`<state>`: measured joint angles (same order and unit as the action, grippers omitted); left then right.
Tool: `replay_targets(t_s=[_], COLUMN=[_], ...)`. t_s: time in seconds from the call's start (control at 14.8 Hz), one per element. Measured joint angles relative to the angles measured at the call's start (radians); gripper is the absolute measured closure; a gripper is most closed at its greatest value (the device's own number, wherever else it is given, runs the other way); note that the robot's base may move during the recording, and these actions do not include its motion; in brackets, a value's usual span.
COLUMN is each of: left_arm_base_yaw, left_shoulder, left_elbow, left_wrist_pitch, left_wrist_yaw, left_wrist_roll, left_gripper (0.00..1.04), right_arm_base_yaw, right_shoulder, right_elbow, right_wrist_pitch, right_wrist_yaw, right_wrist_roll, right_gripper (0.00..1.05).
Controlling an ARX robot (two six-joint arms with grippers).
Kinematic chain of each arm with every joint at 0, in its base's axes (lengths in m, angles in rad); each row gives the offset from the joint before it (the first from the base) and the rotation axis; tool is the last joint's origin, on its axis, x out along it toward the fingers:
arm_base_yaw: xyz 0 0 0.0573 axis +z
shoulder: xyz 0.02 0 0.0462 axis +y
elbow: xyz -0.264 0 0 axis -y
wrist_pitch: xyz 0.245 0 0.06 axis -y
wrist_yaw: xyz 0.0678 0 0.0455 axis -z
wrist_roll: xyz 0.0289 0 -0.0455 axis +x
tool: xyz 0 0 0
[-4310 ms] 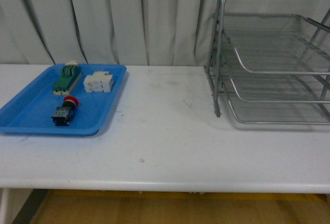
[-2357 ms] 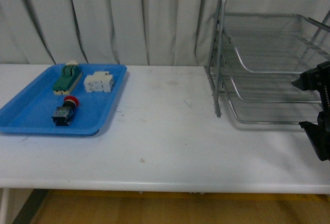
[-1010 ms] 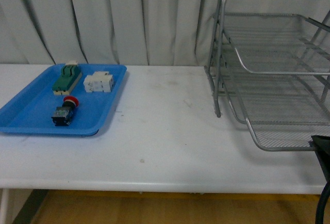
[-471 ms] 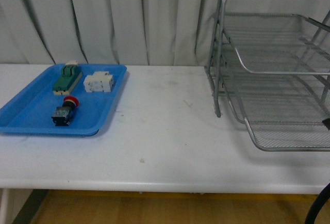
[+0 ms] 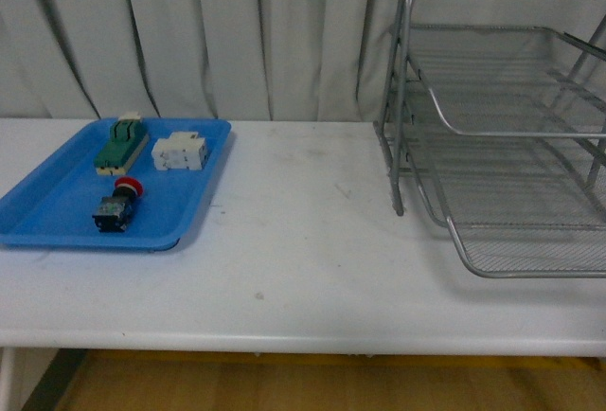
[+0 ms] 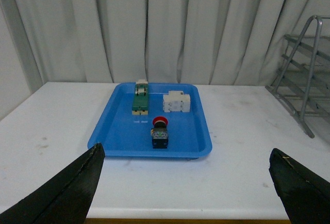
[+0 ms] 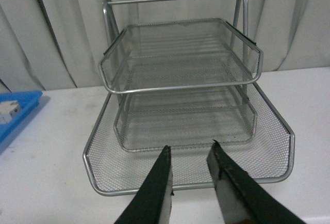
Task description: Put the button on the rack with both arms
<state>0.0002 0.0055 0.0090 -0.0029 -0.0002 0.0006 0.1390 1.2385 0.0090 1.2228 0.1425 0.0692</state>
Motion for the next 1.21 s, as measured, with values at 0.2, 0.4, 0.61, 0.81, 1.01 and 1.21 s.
replay_targets(t_s=[0.2,0.4,0.61,0.81,1.01,1.21], left_arm_base_yaw=[0.000,0.000,0.000,0.000,0.000,0.000], left_shoulder=[0.000,0.000,0.000,0.000,0.000,0.000], left_elbow=[0.000,0.000,0.000,0.000,0.000,0.000], left_wrist_pitch=[-0.001,0.000,0.000,-0.001,-0.001,-0.001], left_wrist_yaw=[0.000,0.000,0.000,0.000,0.000,0.000], left_wrist_roll=[0.000,0.000,0.000,0.000,0.000,0.000], left_gripper=[0.07,0.07,0.07,0.07,0.07,0.07], right_arm_base_yaw=[-0.050,-0.145,-0.144,-0.144,-0.144,-0.144], right_shoulder=[-0.291,-0.546,-0.770,-0.889,-0.972,-1.028], right_elbow=[-0.002,0.001,0.001,0.001,0.001,0.001], right_wrist_pitch=[-0.266,-0.520,-0.759,-0.870,-0.952,-1.010], right_wrist_yaw=[-0.049,-0.138,-0.140,-0.140,-0.140,-0.140], right_wrist_roll=[-0.056,-0.063,-0.063,-0.063,-0.063,-0.063], right_gripper=[1.03,1.03,1.03,1.03,1.03,1.03])
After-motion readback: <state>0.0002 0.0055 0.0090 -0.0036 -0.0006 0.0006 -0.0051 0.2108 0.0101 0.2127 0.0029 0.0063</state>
